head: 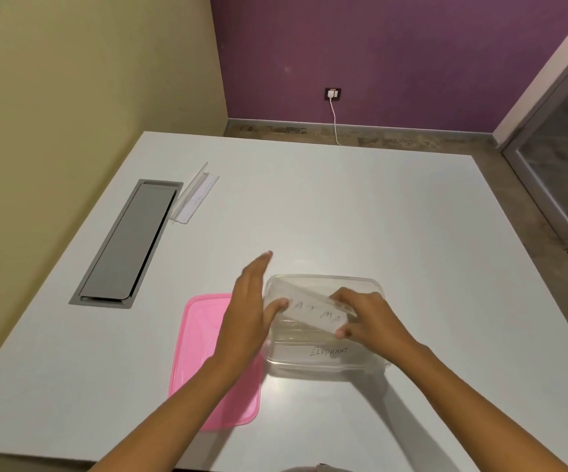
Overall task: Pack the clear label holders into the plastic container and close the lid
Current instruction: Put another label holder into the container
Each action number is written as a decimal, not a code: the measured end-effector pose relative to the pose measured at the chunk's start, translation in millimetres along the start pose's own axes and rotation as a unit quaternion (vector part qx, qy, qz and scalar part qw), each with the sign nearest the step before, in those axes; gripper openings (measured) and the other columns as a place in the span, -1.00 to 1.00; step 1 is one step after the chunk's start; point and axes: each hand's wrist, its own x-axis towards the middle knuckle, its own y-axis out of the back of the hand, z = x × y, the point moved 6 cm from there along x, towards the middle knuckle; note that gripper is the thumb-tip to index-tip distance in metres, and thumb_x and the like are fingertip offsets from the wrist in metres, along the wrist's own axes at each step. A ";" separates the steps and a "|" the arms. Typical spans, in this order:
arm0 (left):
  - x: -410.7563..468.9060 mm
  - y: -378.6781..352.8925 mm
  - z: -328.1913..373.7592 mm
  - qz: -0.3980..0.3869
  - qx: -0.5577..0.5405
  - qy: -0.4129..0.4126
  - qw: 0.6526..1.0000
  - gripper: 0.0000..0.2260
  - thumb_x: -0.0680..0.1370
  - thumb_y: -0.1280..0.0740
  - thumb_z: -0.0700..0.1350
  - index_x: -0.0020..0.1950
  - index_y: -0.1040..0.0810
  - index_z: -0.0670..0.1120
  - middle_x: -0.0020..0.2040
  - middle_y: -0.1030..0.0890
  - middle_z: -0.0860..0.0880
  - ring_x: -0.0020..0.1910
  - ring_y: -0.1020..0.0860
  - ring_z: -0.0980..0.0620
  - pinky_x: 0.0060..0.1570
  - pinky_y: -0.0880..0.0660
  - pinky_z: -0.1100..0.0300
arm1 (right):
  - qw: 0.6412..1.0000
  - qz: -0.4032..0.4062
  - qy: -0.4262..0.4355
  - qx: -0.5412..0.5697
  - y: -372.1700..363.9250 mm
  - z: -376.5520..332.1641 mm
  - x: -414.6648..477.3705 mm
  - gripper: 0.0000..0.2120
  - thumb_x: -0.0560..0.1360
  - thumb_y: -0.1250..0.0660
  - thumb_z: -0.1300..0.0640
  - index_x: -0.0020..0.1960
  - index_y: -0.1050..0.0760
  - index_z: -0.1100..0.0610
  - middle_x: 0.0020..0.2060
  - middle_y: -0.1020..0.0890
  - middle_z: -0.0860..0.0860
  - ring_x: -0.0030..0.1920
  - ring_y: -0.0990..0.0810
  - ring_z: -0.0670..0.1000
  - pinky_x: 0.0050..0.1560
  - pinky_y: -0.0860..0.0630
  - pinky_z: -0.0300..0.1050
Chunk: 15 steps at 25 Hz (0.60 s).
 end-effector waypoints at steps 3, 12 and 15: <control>-9.4 -24.1 -1.4 -0.083 0.122 -0.077 0.986 -0.46 0.51 -0.39 -0.17 0.45 -0.30 0.02 0.46 -0.34 0.06 0.37 -0.33 0.12 0.24 -0.32 0.37 | 0.992 -0.050 0.044 -0.106 -19.9 4.9 3.8 -0.54 0.39 -0.34 0.39 0.23 -0.43 0.08 -0.24 -0.65 0.01 -0.14 -0.60 0.01 -0.15 -0.47 -0.09; -13.7 -72.5 -23.3 -0.229 0.308 -0.116 0.916 -0.64 0.48 -0.32 -0.20 0.28 -0.53 -0.03 0.03 -0.71 -0.03 0.09 -0.60 -0.01 0.51 0.00 0.18 | 0.983 -0.094 0.028 -0.156 -53.6 31.5 15.0 -0.49 0.30 -0.49 0.28 0.21 -0.47 0.09 -0.06 -0.64 0.16 -0.09 -0.60 0.14 -0.20 -0.40 -0.15; -15.4 -83.6 -27.4 -0.255 0.319 -0.098 0.908 -0.62 0.45 -0.35 -0.20 0.26 -0.55 -0.01 -0.03 -0.71 -0.04 0.16 -0.51 -0.03 0.34 -0.27 0.19 | 0.985 -0.091 0.020 -0.148 -60.0 37.7 12.3 -0.50 0.31 -0.49 0.30 0.21 -0.49 0.10 -0.01 -0.64 0.17 -0.05 -0.62 0.16 -0.07 -0.57 -0.04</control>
